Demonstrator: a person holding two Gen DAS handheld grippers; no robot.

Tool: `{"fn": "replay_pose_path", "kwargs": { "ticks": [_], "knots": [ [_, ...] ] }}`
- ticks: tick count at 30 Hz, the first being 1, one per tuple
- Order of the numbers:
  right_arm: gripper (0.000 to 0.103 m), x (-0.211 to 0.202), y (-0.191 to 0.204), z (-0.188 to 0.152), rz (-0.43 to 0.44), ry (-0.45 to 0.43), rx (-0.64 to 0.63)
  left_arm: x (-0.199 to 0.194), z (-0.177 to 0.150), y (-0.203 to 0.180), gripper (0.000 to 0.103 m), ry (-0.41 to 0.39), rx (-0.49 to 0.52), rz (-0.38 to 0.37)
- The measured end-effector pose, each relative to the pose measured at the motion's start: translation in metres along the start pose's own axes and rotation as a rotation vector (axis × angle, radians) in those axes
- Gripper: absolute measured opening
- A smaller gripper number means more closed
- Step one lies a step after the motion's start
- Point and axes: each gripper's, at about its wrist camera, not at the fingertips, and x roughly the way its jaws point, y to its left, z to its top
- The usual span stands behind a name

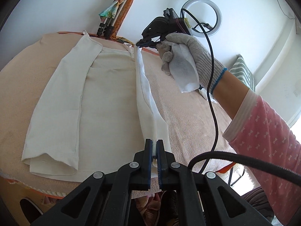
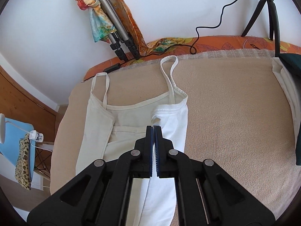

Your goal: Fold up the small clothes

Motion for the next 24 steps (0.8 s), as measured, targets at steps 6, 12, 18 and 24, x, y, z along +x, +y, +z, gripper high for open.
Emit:
{"fn": "replay_pose_path", "kwargs": {
  "ticks": [6,12,18,24],
  "knots": [
    [0.003,0.029,0.037,0.002,-0.013,0.026,-0.046,-0.009,-0.002,0.030,0.002,0.001,-0.043,0.048],
    [0.003,0.058,0.061,-0.001,-0.058,0.055,-0.099,-0.011,-0.009,0.048,0.002,0.007,-0.066,0.072],
    [0.039,0.069,0.068,0.005,-0.201,0.078,-0.186,-0.006,-0.010,0.052,0.002,0.017,-0.076,0.062],
    [0.047,0.091,0.073,0.008,-0.273,0.140,-0.253,0.002,-0.010,0.052,0.002,0.028,-0.080,0.056]
  ]
}}
